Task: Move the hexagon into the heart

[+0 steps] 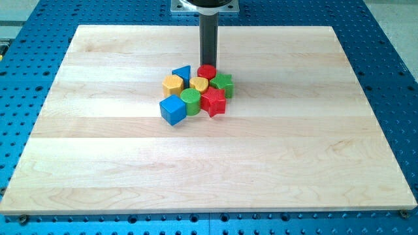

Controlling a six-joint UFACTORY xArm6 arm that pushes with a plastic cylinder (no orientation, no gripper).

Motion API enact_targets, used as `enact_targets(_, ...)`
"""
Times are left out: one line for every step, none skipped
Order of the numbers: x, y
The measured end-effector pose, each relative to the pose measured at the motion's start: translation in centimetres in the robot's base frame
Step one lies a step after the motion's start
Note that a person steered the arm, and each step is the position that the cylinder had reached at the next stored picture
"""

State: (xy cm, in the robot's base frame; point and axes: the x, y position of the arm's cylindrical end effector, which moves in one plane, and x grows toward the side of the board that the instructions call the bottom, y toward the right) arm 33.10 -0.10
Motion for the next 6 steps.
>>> enact_targets(0.0, -4.5)
enact_targets(0.6, -6.0)
enact_targets(1.1, -5.6)
enact_targets(0.9, -5.6)
enact_targets(1.5, -11.8)
enact_targets(4.6, -10.2)
